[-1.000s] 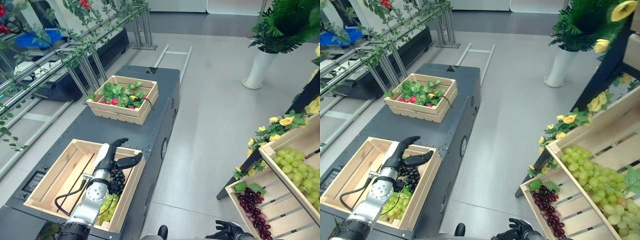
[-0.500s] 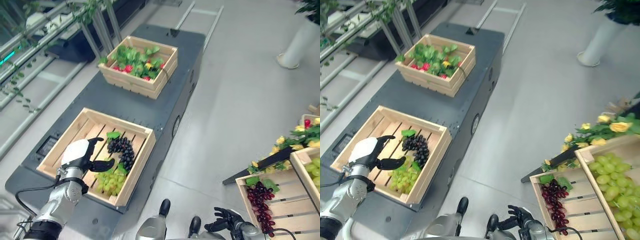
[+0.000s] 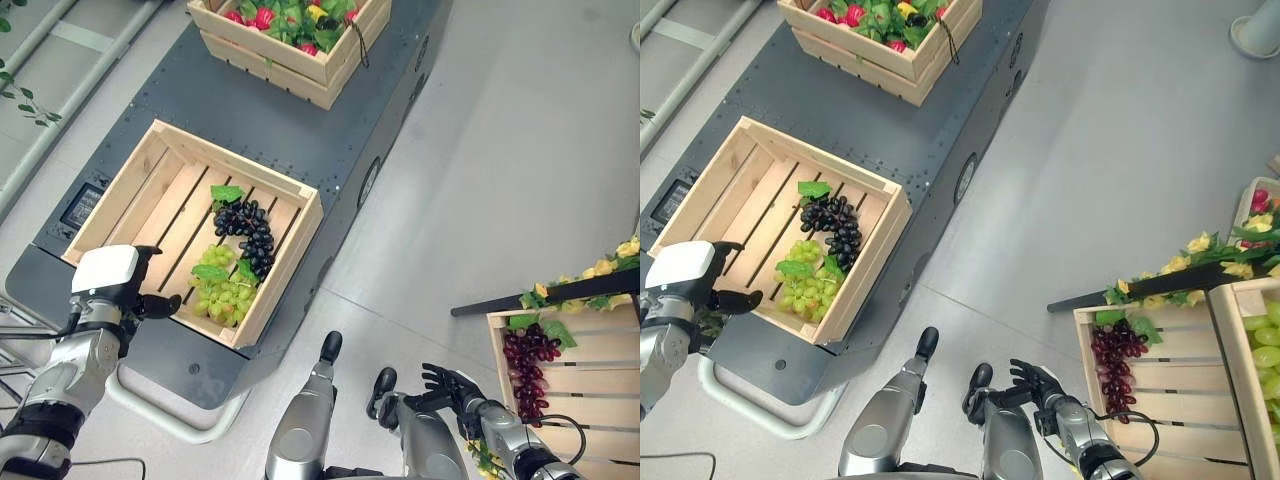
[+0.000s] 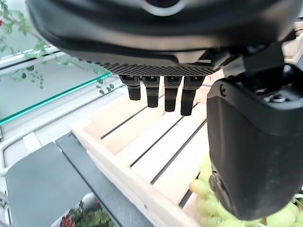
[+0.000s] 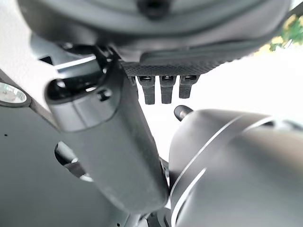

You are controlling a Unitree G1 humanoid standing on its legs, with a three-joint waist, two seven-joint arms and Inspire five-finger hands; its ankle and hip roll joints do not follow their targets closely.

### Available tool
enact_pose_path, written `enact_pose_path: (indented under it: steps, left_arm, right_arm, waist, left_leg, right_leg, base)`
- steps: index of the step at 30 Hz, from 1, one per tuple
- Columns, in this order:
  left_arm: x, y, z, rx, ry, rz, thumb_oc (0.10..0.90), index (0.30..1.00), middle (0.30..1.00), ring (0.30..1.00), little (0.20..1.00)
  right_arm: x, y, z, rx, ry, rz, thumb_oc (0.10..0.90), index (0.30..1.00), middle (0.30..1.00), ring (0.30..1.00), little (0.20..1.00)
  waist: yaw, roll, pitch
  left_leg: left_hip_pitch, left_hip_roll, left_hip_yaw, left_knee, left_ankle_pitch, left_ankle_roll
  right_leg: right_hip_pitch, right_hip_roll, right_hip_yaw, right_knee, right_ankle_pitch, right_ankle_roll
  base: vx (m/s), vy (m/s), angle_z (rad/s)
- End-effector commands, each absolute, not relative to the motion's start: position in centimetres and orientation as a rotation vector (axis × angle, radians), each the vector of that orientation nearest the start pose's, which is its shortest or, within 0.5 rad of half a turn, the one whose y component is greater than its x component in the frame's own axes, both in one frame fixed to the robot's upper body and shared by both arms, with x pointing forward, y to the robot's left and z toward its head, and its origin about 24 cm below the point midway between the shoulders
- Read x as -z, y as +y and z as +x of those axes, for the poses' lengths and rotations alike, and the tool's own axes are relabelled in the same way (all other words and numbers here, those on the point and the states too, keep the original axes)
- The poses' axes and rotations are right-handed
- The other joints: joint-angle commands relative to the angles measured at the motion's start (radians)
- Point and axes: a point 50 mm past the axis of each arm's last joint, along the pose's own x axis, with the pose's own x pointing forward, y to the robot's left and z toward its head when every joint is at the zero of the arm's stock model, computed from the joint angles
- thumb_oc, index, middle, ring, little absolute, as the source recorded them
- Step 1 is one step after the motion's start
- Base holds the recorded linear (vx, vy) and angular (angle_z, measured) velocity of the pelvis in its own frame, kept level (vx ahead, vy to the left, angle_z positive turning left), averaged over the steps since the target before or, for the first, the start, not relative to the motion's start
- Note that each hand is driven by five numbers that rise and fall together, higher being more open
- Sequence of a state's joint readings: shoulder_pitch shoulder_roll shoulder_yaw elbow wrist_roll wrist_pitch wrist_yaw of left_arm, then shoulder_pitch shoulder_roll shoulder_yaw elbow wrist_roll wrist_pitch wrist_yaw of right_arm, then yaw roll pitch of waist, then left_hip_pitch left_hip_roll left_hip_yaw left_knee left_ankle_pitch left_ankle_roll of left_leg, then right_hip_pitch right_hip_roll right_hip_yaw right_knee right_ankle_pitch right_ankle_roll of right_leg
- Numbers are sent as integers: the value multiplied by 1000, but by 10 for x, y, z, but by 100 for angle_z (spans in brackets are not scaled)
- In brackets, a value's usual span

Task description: Pick up the fruits from the basket on one side to the basket on the other side

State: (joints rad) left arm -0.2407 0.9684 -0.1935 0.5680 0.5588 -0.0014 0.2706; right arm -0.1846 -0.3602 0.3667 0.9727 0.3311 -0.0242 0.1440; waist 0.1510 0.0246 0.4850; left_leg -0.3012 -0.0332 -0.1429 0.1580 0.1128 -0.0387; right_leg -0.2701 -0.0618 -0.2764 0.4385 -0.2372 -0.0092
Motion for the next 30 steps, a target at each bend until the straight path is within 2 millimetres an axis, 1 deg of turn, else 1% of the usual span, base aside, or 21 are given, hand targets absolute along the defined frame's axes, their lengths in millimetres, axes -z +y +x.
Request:
enact_pose_path:
  steps: [1,4,5,7,9,14,18,22,24,30]
  left_arm:
    - [-140,393,267,-477,137,1696,800,900,900,900,900]
    - [-158,396,274,-601,90,1695,800,900,900,900,900]
    - [-158,396,275,-605,88,1695,800,900,900,900,900]
    - [-163,397,276,-670,45,1689,800,900,900,900,900]
    - [-171,394,283,-699,-7,1708,800,900,900,900,900]
    - [-167,384,291,-656,-24,1718,800,900,900,900,900]
    - [-167,376,298,-618,-18,1758,800,900,900,900,900]
    - [-173,376,300,-636,-20,1771,800,900,900,900,900]
    - [-172,374,302,-636,-21,1768,800,900,900,900,900]
    - [-176,372,309,-596,18,1756,800,900,900,900,900]
  right_arm:
    - [108,-230,193,-174,828,-159,800,900,900,900,900]
    - [105,-224,199,-188,804,-141,800,900,900,900,900]
    - [105,-224,199,-189,804,-140,800,900,900,900,900]
    - [104,-221,201,-203,795,-142,800,900,900,900,900]
    - [104,-218,203,-199,793,-132,800,900,900,900,900]
    - [101,-217,208,-211,779,-143,800,900,900,900,900]
    - [98,-219,212,-218,777,-164,800,900,900,900,900]
    - [97,-220,214,-212,777,-163,800,900,900,900,900]
    - [97,-220,214,-213,778,-160,800,900,900,900,900]
    - [96,-219,216,-227,773,-173,800,900,900,900,900]
  waist:
    - [-30,4,-28]
    - [-36,-14,-9]
    - [-36,-14,-8]
    - [-40,-24,1]
    - [-43,-36,14]
    - [-49,-41,28]
    - [-55,-38,35]
    - [-58,-42,35]
    - [-60,-44,35]
    - [-65,-50,35]
  left_leg:
    - [-88,-62,96,187,-139,40]
    - [-129,-62,111,229,-153,42]
    - [-130,-62,111,230,-154,42]
    - [-141,-62,119,243,-161,45]
    - [-162,-59,131,267,-172,48]
    - [-170,-58,138,281,-182,50]
    - [-195,-54,145,289,-175,39]
    - [-215,-48,152,296,-176,41]
    - [-223,-48,155,303,-181,43]
    - [-248,-44,166,320,-184,41]
  right_leg:
    - [-30,45,38,-39,74,-15]
    - [-65,49,52,-3,63,-16]
    - [-65,49,53,-3,63,-16]
    - [-77,51,60,7,60,-16]
    - [-99,56,69,33,57,-15]
    - [-110,57,79,56,47,-13]
    - [-114,61,83,49,51,-14]
    - [-129,65,85,51,48,-17]
    - [-135,66,88,56,47,-17]
    - [-156,72,91,72,44,-17]
  base:
    - [0,0,0]
    - [0,0,0]
    - [6,-3,-3]
    - [-2,-5,-5]
    - [4,-21,-10]
    - [27,6,-8]
    - [6,6,-1]
    - [0,0,0]
    - [0,0,0]
    - [3,8,3]
